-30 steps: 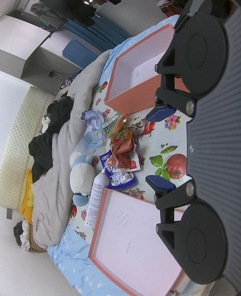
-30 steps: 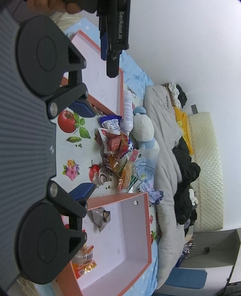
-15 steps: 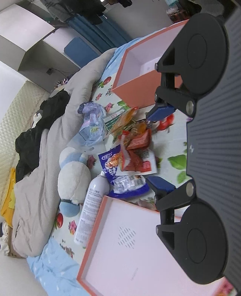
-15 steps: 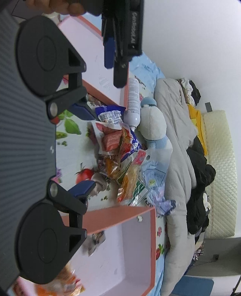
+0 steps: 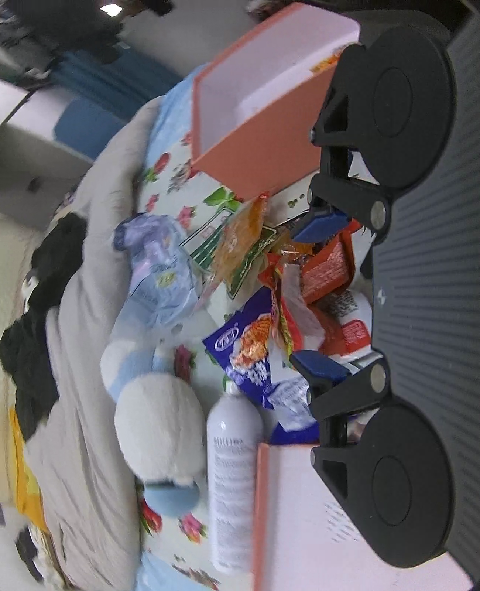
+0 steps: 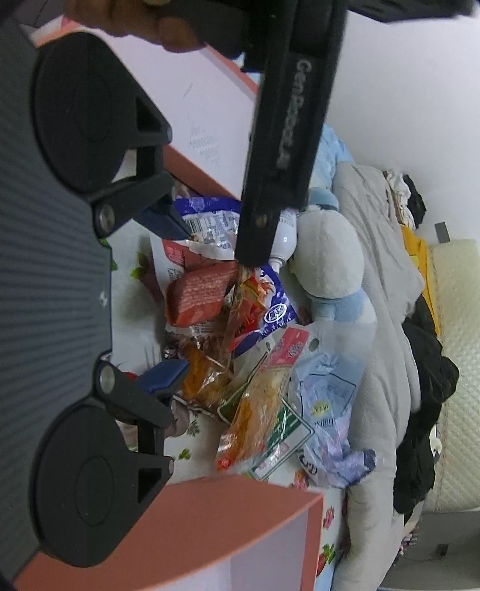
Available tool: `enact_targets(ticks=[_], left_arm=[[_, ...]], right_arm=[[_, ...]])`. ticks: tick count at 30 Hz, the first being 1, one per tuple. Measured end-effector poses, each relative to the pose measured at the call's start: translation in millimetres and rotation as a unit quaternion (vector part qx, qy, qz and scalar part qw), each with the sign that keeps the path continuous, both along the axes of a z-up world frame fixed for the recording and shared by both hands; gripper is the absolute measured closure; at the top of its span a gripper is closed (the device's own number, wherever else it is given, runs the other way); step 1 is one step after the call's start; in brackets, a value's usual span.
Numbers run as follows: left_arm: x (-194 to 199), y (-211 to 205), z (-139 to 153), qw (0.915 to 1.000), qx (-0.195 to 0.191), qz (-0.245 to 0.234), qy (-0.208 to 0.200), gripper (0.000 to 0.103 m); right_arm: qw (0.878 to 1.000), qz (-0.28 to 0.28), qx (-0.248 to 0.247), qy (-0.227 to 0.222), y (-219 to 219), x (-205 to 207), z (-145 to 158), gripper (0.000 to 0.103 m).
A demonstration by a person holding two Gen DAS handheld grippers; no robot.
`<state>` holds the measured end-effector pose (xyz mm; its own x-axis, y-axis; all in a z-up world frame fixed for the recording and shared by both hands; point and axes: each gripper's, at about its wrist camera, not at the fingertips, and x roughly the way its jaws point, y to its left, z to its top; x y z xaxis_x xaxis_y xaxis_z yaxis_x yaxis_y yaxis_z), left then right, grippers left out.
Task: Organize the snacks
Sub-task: 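Lower the left tool onto the snack pile while the right tool reaches a red packet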
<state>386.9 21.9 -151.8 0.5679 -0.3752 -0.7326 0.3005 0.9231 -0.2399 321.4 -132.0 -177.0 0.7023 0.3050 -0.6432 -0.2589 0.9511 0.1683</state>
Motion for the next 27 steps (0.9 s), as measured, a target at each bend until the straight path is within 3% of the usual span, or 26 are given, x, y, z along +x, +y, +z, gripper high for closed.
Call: enact_targets(ticks=[2,6,12,14,16,27], left_arm=[[7.5,-6.2,-5.8,0.9999,0.01,-0.014,-0.001,0.036],[18.8,-13.8,-15.2,0.999,0.036,-0.028,0.0,0.042],[26.0,-10.7,-23.5,0.9988,0.037,-0.025,0.017,0.061],[23.4,-10.6,-23.1,0.9987,0.042,-0.025,0.015,0.073],[19.1,-10.1,-19.7,0.9988,0.04,-0.024,0.012,0.095],[-24.9,1.0,12.2,0.9997,0.004,0.02,-0.009,0.101]], right_arm=[[1.0,0.003,-0.005,0.003,1.8,6.3,-6.8,0.031],[1.0,-0.004,-0.004,0.012,3.3,14.7,-15.2,0.043],[1.0,-0.011,-0.001,0.012,5.0,16.6,-14.7,0.061],[1.0,-0.01,0.0,0.011,5.5,15.6,-13.3,0.061],[1.0,-0.009,0.0,0.012,5.3,13.6,-11.2,0.063],[1.0,-0.007,-0.016,0.005,-3.1,-25.8,6.2,0.063]])
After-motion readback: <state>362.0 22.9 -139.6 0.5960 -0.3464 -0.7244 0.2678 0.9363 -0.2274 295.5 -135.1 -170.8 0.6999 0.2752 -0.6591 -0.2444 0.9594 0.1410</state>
